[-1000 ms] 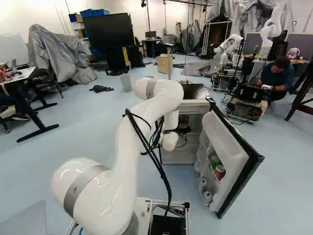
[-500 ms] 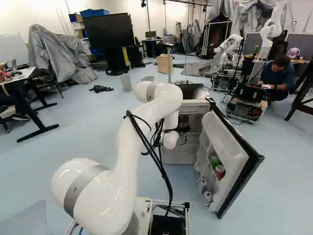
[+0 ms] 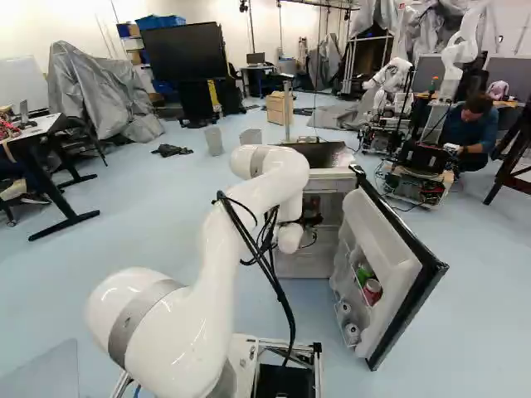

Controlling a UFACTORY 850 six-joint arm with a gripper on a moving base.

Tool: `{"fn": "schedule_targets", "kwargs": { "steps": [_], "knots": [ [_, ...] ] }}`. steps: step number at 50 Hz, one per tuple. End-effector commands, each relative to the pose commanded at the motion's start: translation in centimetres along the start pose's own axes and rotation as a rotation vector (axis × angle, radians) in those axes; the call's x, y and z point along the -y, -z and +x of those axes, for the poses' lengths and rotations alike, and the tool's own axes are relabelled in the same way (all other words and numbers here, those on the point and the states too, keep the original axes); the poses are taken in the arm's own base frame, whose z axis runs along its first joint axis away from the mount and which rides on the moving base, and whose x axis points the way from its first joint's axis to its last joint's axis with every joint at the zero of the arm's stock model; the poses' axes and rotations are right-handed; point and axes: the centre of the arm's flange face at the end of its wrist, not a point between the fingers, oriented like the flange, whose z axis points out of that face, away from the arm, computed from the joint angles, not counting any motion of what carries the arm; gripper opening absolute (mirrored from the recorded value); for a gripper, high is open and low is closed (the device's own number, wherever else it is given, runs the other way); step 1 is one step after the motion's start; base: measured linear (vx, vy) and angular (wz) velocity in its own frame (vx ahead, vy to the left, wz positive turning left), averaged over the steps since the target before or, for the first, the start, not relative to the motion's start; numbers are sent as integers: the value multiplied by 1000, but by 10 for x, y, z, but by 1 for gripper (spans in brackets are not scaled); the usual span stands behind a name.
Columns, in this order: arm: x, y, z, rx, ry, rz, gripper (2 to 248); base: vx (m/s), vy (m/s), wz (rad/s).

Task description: Grab a drink from the fridge

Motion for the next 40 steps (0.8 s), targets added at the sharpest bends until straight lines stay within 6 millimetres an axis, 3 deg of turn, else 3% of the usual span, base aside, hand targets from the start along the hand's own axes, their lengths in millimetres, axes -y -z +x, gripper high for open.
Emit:
{"fn": "schedule_targets", "kwargs": {
  "steps": [13, 40],
  "knots": [
    [0, -3, -10, 4, 0, 0, 247, 0, 0, 0],
    [-3, -7, -6, -59, -1, -5, 247, 0, 0, 0]
  ]
}}
